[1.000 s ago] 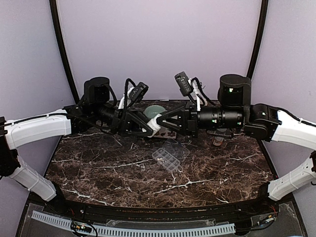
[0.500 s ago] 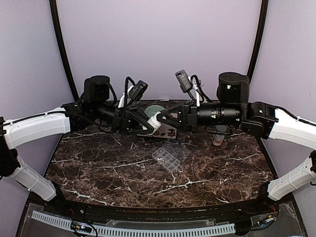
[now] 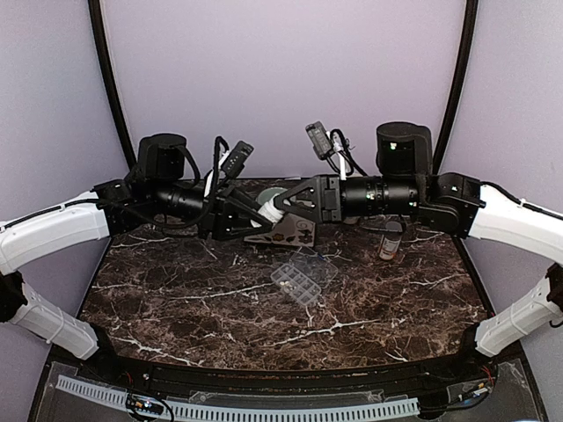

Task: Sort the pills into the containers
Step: Screw the lid of the pill bottle onto the pill bottle.

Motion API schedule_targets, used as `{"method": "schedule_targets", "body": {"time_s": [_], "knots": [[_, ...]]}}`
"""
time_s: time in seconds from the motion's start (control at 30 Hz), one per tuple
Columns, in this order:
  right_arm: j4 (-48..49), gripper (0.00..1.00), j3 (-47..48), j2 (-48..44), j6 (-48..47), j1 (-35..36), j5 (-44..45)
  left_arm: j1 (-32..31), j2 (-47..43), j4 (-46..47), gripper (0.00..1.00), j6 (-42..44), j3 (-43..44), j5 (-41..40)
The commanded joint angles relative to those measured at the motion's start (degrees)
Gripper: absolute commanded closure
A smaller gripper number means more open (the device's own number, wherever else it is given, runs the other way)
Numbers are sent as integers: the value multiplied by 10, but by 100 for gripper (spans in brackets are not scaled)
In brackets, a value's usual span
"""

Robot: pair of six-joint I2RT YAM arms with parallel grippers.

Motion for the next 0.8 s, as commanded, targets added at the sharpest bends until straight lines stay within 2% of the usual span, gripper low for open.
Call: {"method": "schedule_targets", "body": {"time_s": [0.0, 0.23, 0.53, 0.77], "knots": [[3, 100, 24, 19, 52, -6, 7, -61, -30, -33, 100, 122, 32, -153], [-12, 100, 34, 36, 59, -9, 19, -116, -49, -3, 100, 170, 9, -349], [-17, 100, 33, 49, 57, -9, 32, -157, -72, 76, 100, 212, -25, -515], [-21, 100, 41, 64, 60, -10, 39, -233, -50, 177, 100, 317, -46, -702]]}}
